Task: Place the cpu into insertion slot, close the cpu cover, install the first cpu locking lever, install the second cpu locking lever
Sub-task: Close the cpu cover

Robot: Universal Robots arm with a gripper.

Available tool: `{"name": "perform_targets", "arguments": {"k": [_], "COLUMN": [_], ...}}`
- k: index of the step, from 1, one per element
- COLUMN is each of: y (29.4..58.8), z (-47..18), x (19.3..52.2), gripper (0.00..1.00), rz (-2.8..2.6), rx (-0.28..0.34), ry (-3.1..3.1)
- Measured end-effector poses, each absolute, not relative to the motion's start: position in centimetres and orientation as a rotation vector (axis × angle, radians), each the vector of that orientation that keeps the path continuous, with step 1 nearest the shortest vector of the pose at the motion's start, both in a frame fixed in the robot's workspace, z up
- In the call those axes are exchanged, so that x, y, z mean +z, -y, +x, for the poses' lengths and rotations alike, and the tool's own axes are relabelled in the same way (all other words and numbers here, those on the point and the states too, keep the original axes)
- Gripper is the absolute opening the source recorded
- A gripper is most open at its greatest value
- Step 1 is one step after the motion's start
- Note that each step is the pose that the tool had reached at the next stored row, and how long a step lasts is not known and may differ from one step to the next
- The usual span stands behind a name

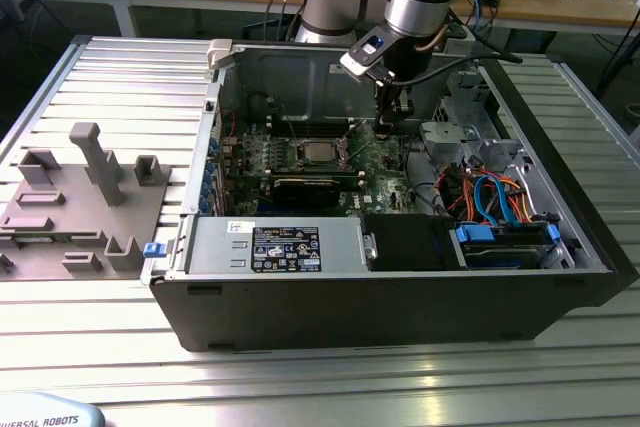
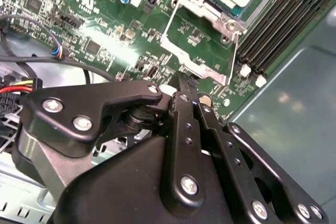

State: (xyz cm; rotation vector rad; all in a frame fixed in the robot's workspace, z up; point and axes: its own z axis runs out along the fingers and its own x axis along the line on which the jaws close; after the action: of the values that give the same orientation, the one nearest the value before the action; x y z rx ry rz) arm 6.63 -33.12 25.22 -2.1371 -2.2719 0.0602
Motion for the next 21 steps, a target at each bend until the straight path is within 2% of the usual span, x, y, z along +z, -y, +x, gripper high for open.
{"name": "perform_targets", "arguments": {"k": [21], "y": [33.1], "z": [2.5], "x": [25.2], "gripper": [0.11], "rz": [-2.138], "rx": [0.057], "ry": [2.272]}}
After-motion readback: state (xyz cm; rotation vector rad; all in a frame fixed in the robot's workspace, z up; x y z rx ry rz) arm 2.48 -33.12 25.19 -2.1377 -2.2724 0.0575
